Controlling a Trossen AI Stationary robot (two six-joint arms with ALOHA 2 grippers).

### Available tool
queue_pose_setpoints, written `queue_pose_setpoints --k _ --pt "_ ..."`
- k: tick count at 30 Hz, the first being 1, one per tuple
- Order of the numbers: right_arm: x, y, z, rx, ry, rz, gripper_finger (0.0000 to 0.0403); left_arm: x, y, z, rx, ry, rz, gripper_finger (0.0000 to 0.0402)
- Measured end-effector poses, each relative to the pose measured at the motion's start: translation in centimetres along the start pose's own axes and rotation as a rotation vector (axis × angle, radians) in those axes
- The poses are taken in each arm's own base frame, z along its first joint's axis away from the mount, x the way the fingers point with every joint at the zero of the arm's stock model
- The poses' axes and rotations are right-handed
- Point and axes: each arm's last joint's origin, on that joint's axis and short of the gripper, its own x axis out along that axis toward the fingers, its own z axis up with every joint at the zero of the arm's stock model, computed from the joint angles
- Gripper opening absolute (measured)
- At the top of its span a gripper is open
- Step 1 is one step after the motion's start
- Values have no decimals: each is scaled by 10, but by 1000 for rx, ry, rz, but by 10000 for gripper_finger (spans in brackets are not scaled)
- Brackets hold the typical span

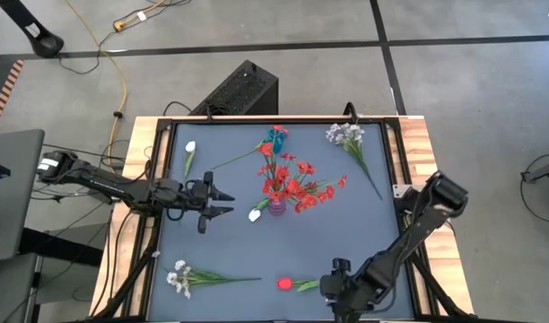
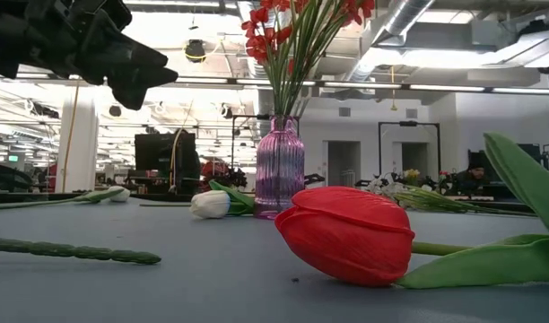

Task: Sort flowers into vase by color
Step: Put the bottom red tulip into the violet vase

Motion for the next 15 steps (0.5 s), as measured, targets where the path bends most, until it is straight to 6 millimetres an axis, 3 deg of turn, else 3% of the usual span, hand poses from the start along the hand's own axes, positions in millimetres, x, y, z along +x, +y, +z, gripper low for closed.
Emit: queue_pose_setpoints --k 8,15 --pt "31 -7 -2 -28 101 -140 260 0 -2 0 19 -5 -11 139" --pt "20 -3 8 -78 95 -94 260 0 -2 0 20 -2 -7 139"
